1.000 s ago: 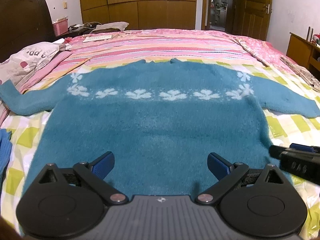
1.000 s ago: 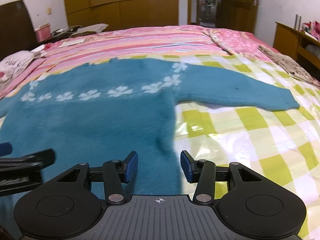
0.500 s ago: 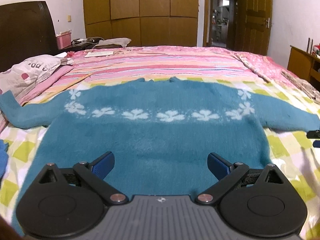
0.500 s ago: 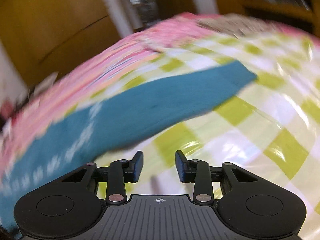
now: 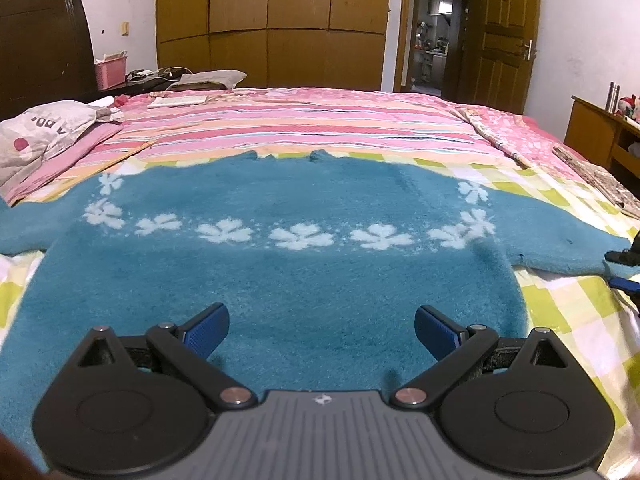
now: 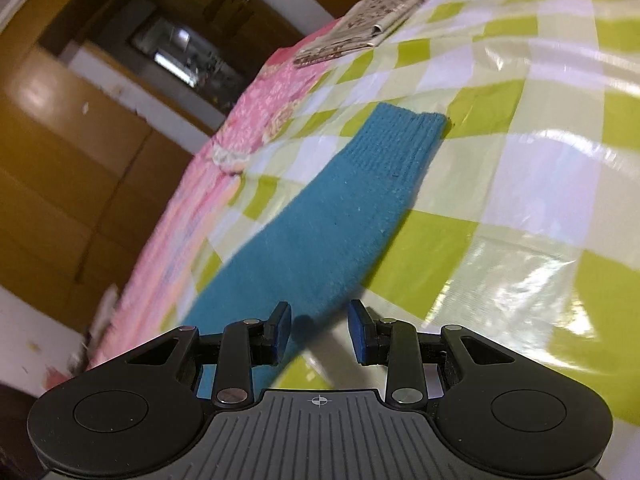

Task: Fold small clothes
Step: 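Grasp the cuff of the teal sweater sleeve with the right gripper, then carry the sleeve cuff across the sweater body with the right gripper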

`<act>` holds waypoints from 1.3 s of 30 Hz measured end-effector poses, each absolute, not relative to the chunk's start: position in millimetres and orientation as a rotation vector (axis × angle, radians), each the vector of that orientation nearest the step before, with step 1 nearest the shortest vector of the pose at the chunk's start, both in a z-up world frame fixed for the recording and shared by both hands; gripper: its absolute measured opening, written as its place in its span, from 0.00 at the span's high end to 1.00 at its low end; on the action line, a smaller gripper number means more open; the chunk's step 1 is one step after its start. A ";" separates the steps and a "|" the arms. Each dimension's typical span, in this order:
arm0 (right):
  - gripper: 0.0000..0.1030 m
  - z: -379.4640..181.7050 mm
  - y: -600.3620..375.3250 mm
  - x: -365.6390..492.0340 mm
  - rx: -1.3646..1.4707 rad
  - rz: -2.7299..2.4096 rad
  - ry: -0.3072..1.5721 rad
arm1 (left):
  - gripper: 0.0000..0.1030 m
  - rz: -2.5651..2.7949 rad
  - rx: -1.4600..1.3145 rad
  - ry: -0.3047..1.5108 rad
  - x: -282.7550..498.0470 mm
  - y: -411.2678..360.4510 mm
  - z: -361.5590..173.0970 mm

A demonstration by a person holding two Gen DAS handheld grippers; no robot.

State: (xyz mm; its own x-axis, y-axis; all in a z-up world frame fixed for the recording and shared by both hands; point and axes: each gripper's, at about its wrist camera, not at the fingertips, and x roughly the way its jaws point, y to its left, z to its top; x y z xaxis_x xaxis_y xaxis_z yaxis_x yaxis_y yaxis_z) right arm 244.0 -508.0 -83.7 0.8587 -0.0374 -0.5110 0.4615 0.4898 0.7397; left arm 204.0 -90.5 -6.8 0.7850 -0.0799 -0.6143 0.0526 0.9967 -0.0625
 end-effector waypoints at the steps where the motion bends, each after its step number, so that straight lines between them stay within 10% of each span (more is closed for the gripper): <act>1: 0.70 -86.3 -509.7 245.6 1.047 -0.315 0.451 | 0.00 -0.071 -0.043 0.666 204.0 -90.2 -7.6; 21: 0.88 -12.3 -431.3 294.9 0.913 -0.051 0.329 | 0.00 -0.013 -0.055 0.613 168.6 -35.9 -0.1; 39: 0.85 -42.9 -72.1 294.1 -0.396 0.390 0.524 | 0.00 0.118 -0.116 0.592 147.5 54.3 -9.4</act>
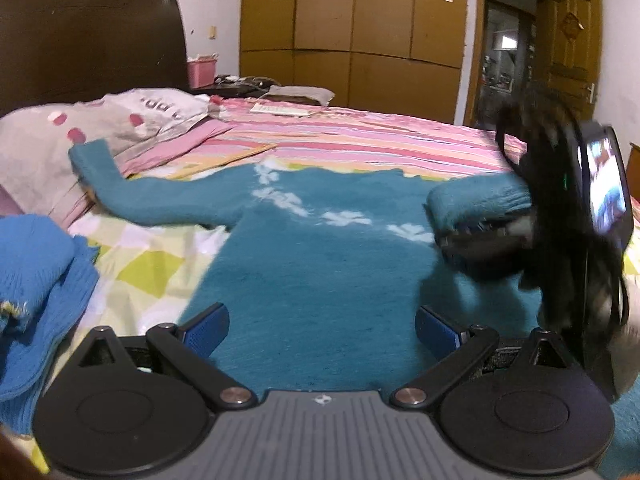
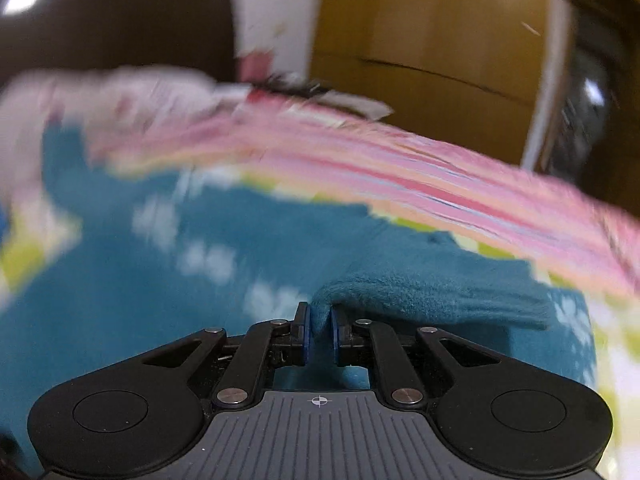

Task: Fold small clothes
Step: 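Carry the sleeve cuff across the sweater body with the right gripper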

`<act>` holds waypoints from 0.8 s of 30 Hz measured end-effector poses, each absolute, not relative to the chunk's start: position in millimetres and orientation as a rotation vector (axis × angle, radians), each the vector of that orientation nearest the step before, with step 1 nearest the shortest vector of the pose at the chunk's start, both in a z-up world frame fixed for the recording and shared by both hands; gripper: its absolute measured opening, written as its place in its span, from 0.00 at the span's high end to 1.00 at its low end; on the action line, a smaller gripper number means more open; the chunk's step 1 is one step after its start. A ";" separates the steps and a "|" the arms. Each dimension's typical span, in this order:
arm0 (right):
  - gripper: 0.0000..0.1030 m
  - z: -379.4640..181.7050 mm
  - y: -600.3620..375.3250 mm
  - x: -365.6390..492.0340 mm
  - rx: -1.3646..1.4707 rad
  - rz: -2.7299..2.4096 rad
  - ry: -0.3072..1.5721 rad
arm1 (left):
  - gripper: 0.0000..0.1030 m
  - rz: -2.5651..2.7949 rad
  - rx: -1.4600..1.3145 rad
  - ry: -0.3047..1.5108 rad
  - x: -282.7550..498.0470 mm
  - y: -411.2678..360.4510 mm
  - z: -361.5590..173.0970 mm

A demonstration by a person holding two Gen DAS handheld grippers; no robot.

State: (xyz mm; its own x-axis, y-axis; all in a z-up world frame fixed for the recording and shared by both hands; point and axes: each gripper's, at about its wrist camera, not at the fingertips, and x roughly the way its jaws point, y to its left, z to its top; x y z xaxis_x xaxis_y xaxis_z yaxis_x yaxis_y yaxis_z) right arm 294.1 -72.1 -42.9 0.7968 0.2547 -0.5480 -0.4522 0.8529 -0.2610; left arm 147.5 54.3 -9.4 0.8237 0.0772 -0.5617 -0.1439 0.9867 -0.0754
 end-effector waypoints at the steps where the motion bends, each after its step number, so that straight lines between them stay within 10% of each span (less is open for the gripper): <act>1: 0.85 -46.0 -68.2 291.3 -0.432 0.387 0.511 | 0.00 0.119 -0.125 0.595 148.6 57.7 -10.8; 12: 0.49 -14.6 -124.8 309.8 -0.013 0.262 0.534 | 0.00 0.137 -0.153 0.584 149.8 74.0 -13.6; 18: 0.47 -7.5 -142.5 343.7 0.295 0.216 0.534 | 0.00 0.149 -0.166 0.572 149.6 79.3 -11.7; 24: 0.47 -1.3 -75.3 342.6 0.001 0.311 0.478 | 0.00 0.169 -0.182 0.569 150.7 88.0 -11.2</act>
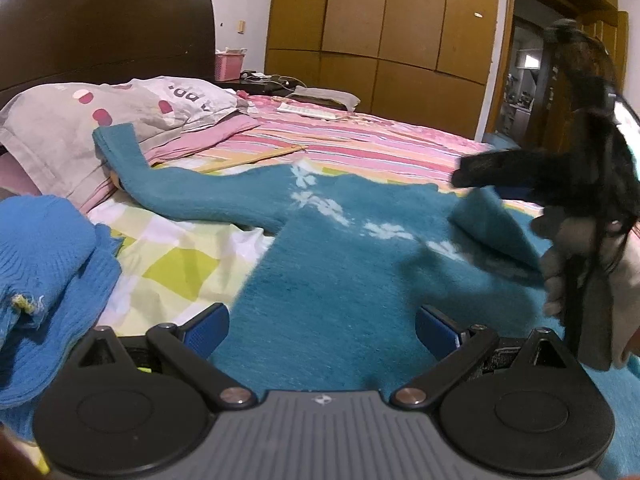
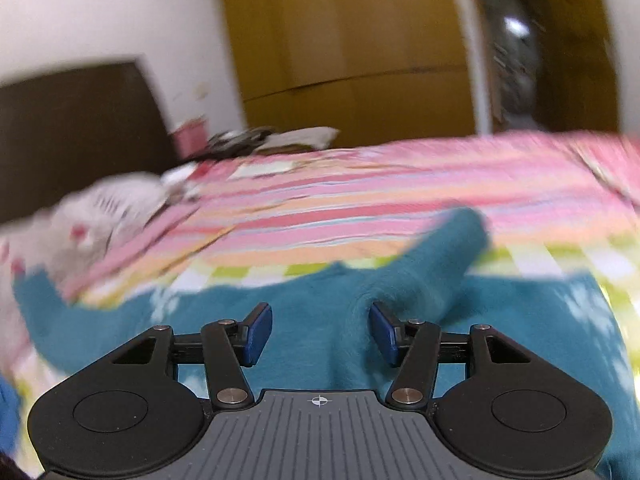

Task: Fold small clothes
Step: 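Carry the sleeve cuff across the sweater body with the right gripper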

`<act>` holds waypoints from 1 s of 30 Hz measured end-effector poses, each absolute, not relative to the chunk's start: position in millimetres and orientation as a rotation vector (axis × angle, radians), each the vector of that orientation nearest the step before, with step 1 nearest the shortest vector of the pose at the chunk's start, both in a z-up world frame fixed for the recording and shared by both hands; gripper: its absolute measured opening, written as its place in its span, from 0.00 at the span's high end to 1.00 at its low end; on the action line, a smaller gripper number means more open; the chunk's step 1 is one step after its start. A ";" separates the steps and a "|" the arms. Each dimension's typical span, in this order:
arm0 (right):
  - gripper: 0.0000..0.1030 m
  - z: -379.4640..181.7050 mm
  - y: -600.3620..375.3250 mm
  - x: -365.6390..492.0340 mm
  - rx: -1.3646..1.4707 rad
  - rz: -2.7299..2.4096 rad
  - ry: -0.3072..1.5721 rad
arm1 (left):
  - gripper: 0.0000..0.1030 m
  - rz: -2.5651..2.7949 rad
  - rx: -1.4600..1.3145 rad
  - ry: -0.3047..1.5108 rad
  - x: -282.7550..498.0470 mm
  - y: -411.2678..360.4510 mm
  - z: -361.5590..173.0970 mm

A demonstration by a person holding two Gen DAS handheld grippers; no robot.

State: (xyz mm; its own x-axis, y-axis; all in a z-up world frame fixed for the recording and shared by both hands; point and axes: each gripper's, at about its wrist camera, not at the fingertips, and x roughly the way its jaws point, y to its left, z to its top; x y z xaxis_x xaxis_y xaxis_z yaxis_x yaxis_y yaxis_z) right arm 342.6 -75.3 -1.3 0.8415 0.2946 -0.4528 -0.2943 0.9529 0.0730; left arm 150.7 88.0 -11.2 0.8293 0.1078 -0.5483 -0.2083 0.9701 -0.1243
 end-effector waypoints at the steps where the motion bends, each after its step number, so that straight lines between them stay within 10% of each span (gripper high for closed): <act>1: 0.48 -3.5 -63.4 340.1 -0.060 0.326 0.471 | 0.00 0.172 -0.185 0.568 150.6 89.4 -11.2; 30: 0.53 -38.3 -17.0 316.5 -0.240 0.440 0.584 | 0.00 0.256 -0.218 0.537 153.0 119.0 -6.3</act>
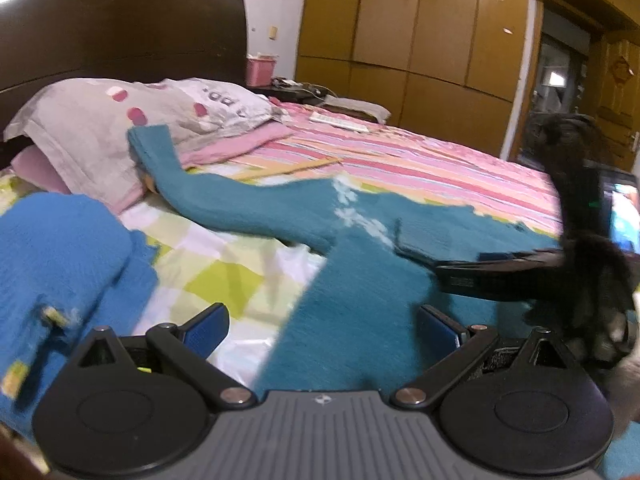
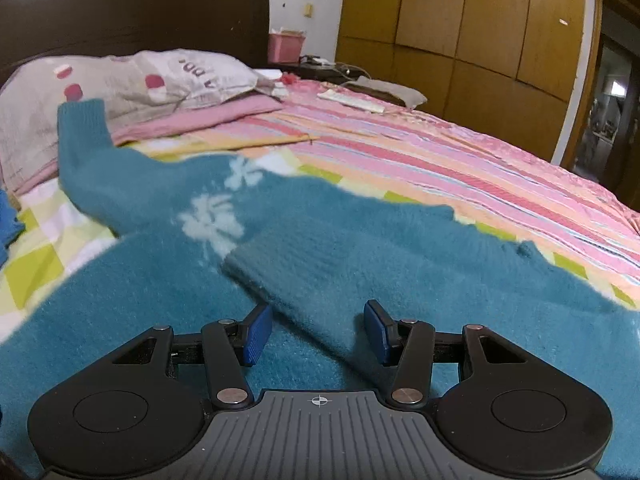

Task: Fold small clothes
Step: 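Carry the sleeve cuff across the sweater body with the right gripper, then grasp the other sleeve cuff with the left gripper while the right gripper releases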

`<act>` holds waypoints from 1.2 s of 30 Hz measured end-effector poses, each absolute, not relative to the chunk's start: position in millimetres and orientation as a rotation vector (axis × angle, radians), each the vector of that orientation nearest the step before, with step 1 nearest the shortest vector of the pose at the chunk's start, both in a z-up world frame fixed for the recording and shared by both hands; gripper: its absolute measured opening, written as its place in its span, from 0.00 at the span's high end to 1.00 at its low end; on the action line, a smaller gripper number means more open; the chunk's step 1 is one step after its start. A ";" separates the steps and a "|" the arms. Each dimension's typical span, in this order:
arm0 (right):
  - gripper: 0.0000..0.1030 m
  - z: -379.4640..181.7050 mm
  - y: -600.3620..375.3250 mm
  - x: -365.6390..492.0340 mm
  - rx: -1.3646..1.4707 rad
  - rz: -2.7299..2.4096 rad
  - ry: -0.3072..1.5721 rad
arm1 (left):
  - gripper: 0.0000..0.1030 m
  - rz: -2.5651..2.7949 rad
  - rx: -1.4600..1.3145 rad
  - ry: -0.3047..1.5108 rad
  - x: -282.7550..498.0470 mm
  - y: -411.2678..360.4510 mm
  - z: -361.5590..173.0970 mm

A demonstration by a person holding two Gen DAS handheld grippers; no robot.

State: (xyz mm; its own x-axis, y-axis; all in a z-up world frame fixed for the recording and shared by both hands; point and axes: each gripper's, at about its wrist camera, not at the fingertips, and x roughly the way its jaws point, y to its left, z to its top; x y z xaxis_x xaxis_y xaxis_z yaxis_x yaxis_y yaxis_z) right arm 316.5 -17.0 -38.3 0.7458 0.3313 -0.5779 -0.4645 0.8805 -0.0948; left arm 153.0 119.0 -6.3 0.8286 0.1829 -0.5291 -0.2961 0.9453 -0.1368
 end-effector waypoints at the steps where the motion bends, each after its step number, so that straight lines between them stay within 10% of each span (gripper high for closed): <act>1: 0.53 -35.1 -19.0 315.2 -0.220 0.443 0.583 | 0.00 0.270 -0.224 0.532 154.2 124.5 -4.5; 22: 0.53 -6.4 -15.7 293.4 -0.081 0.534 0.560 | 0.03 0.709 -0.354 0.457 294.8 332.3 4.9; 30: 0.53 -0.4 -15.1 284.5 -0.062 0.569 0.555 | 0.80 0.699 -0.535 0.505 319.3 375.3 -13.9; 36: 0.53 8.3 -24.7 278.4 -0.016 0.575 0.540 | 0.83 0.573 -0.513 0.442 311.8 350.1 3.7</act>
State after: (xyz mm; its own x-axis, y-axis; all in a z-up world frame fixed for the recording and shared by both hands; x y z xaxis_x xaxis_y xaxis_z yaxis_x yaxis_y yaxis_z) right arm 278.4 -24.7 8.3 0.7046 0.5132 -0.4901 -0.5214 0.8429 0.1329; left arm 311.8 350.1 3.8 0.7548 0.3946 -0.5240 -0.6068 0.7234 -0.3294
